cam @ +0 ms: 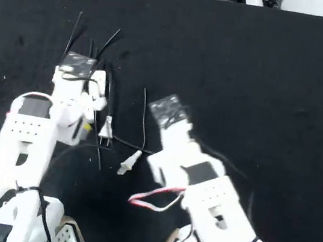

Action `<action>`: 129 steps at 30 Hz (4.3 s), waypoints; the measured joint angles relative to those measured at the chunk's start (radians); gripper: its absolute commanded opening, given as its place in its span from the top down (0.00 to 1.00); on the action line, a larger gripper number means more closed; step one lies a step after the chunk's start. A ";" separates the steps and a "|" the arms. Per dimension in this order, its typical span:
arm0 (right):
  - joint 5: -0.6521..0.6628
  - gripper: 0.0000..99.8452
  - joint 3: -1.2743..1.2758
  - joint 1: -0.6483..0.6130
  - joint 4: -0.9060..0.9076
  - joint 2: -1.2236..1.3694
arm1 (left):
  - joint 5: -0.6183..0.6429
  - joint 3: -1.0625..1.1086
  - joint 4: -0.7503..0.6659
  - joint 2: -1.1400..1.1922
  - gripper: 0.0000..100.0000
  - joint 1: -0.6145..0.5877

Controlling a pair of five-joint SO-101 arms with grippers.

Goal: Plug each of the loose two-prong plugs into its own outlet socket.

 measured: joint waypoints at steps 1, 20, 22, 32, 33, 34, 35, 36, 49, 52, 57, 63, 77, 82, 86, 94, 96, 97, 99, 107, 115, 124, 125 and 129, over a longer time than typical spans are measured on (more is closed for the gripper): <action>-0.041 0.82 0.025 -0.044 -0.041 0.000 | 0.014 0.037 -0.048 0.000 0.81 -0.021; 1.062 0.82 -0.120 -0.172 0.175 0.000 | 0.634 0.226 -0.453 -0.002 0.81 -0.474; 1.105 0.82 -0.120 -0.203 0.175 0.000 | 0.697 0.226 -0.454 -0.002 0.81 -0.532; 1.162 0.83 -0.144 -0.244 0.034 0.304 | 0.755 0.226 -0.456 -0.002 0.81 -0.568; 1.165 0.83 -0.158 -0.244 0.014 0.333 | 0.755 0.226 -0.456 -0.002 0.81 -0.568; 1.166 0.83 -0.176 -0.244 0.003 0.359 | 0.755 0.226 -0.456 -0.002 0.81 -0.568; 1.168 0.83 -0.195 -0.244 -0.002 0.382 | 0.755 0.226 -0.456 -0.002 0.81 -0.568; 1.168 0.83 -0.213 -0.244 -0.003 0.404 | 0.755 0.226 -0.456 -0.002 0.81 -0.568; 1.174 0.83 -0.253 -0.244 -0.020 0.446 | 0.755 0.226 -0.456 -0.002 0.81 -0.568; 1.174 0.84 -0.253 -0.244 -0.020 0.446 | 0.755 0.226 -0.456 -0.002 0.81 -0.568; 1.174 0.89 -0.255 -0.244 -0.057 0.494 | 0.755 0.226 -0.456 -0.002 0.81 -0.568; 1.174 0.96 -0.315 -0.232 -0.120 0.626 | 0.755 0.226 -0.456 -0.002 0.81 -0.568; 0.612 0.99 -0.535 -0.167 0.279 0.485 | 0.755 0.226 -0.456 -0.002 0.81 -0.568; 0.574 0.99 -0.483 -0.169 0.170 0.641 | 0.755 0.226 -0.456 -0.002 0.81 -0.535; 0.555 0.96 -0.462 -0.169 0.038 0.721 | 0.755 0.226 -0.456 -0.002 0.81 -0.531; 0.526 0.86 -0.462 -0.170 0.109 0.701 | 0.755 0.226 -0.456 -0.002 0.81 -0.523; 0.526 0.86 -0.462 -0.167 0.112 0.694 | 0.755 0.226 -0.456 -0.002 0.81 -0.522; 0.526 0.86 -0.462 -0.163 0.114 0.694 | 0.755 0.226 -0.456 -0.002 0.81 -0.522; 0.526 0.86 -0.462 -0.146 0.101 0.694 | 0.755 0.226 -0.456 -0.002 0.81 -0.522; 0.522 0.99 -0.384 -0.126 -0.035 0.666 | 0.755 0.226 -0.456 -0.002 0.81 -0.522; 0.420 0.99 -0.350 -0.103 0.048 0.351 | 0.606 0.203 -0.339 -0.026 0.81 -0.414; 0.222 0.99 -0.109 -0.103 -0.235 0.190 | 0.365 0.244 -0.155 -0.371 0.81 -0.123; 0.204 0.99 -0.072 -0.103 -0.282 0.172 | 0.361 0.284 -0.173 -0.431 0.81 -0.094; 0.164 0.99 0.051 -0.127 -0.456 0.107 | 0.348 0.439 -0.212 -0.661 0.81 -0.023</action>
